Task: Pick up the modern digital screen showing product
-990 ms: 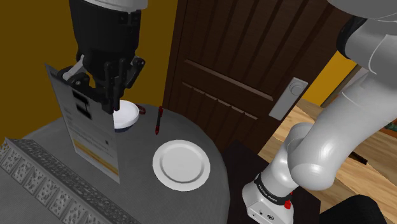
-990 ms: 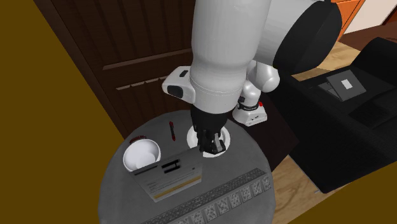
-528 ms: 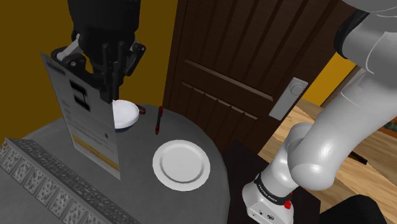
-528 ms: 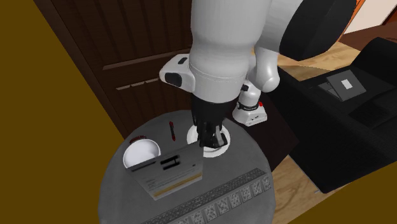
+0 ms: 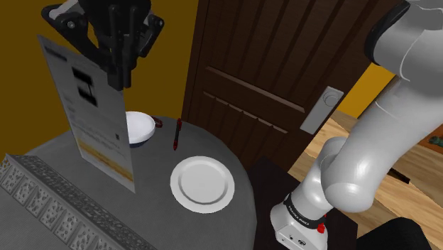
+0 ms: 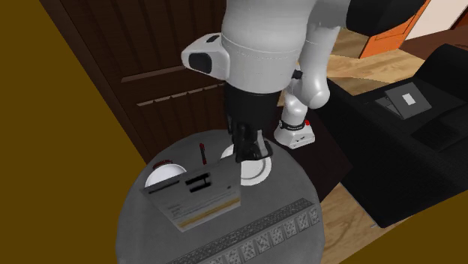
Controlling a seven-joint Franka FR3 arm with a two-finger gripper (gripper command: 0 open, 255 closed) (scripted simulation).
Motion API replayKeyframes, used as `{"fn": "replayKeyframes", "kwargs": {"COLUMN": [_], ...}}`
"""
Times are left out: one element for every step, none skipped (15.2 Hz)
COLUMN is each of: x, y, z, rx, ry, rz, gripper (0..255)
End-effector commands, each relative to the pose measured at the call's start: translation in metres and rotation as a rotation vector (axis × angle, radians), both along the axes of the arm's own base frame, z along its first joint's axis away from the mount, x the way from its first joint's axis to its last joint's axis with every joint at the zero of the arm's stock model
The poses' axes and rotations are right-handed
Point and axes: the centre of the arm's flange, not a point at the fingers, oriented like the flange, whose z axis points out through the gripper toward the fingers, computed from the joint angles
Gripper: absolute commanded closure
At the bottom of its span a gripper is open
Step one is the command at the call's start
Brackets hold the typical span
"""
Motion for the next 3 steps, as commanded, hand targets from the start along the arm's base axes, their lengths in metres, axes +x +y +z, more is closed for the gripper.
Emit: {"fn": "replayKeyframes", "kwargs": {"x": [0.0, 0.0, 0.0], "y": [-0.0015, -0.0015, -0.0015], "z": [0.0106, 0.0114, 0.0114], "rx": [0.0, 0.0, 0.0], "ry": [0.0, 0.0, 0.0], "rz": [0.0, 0.0, 0.0], "gripper": [255, 255, 255]}}
